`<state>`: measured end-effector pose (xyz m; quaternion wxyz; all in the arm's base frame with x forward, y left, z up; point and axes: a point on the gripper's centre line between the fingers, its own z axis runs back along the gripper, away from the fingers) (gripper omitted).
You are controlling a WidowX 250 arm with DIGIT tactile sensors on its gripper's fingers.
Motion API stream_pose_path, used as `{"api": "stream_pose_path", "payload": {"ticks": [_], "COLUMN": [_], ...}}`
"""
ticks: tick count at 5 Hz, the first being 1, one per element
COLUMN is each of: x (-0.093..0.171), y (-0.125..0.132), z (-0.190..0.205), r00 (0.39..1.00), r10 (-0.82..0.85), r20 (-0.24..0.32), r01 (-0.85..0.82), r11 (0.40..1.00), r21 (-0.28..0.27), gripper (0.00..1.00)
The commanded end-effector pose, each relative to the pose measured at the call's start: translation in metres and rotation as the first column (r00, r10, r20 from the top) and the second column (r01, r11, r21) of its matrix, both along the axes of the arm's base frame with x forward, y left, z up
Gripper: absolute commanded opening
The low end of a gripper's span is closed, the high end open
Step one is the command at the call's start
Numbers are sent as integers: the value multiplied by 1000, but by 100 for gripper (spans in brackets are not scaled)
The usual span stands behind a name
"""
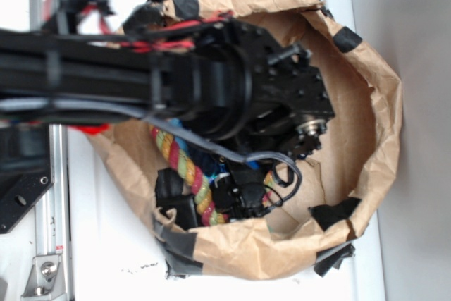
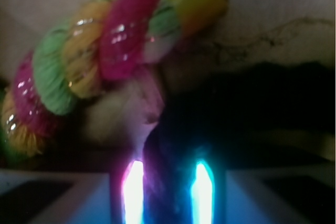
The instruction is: Grab the blue rope.
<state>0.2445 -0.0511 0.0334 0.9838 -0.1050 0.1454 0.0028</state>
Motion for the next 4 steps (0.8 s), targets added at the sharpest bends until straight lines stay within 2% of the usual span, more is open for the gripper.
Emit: {"api": "stream_pose_path", "payload": {"ticks": [1,2,3,4], "x": [24,7,-7,-9], "y": [63,66,60,61], "z": [123,157,163,162], "r00": [912,882,876,871], "r10": [-72,-149,-226,-234], "r20": [404,447,427,431], "r01": [18,77,167,182], "r11": [990,981,971,970], "r21": [138,176,170,159], "gripper": [0,0,0,0]}}
